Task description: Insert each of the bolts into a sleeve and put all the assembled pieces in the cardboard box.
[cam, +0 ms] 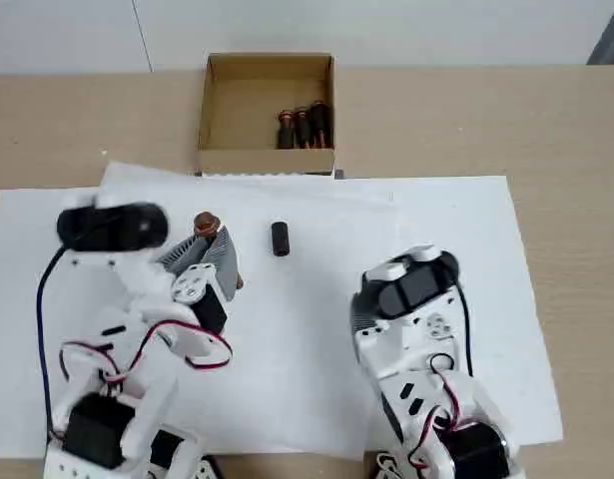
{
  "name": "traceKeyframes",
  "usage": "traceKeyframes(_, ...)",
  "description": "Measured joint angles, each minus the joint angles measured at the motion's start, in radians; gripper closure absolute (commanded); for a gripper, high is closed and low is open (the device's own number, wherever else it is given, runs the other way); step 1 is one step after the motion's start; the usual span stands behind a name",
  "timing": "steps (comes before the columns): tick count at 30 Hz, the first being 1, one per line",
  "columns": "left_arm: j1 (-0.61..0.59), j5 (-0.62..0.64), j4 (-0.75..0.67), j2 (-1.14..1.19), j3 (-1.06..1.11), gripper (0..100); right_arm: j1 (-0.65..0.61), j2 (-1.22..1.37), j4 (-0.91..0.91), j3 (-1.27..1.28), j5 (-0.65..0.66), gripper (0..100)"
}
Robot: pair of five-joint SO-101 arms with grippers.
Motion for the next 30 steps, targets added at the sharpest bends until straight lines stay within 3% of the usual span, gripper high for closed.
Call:
traceKeyframes(8,0.000,0.098,-0.052,-0.258,0.186,99,-0.178,-0.003,-0.011,0.012,0.063,99.5)
traceKeyframes(13,0.080,0.109,-0.052,-0.394,0.229,99,-0.244,-0.011,-0.072,0.052,0.135,99.5)
traceKeyframes(22,0.183,0.135,-0.051,-0.394,0.230,99,-0.307,-0.003,-0.167,0.123,0.250,99.5)
traceKeyframes(30,0.206,0.135,-0.051,-0.394,0.230,99,-0.358,-0.009,-0.219,0.132,0.301,99.5)
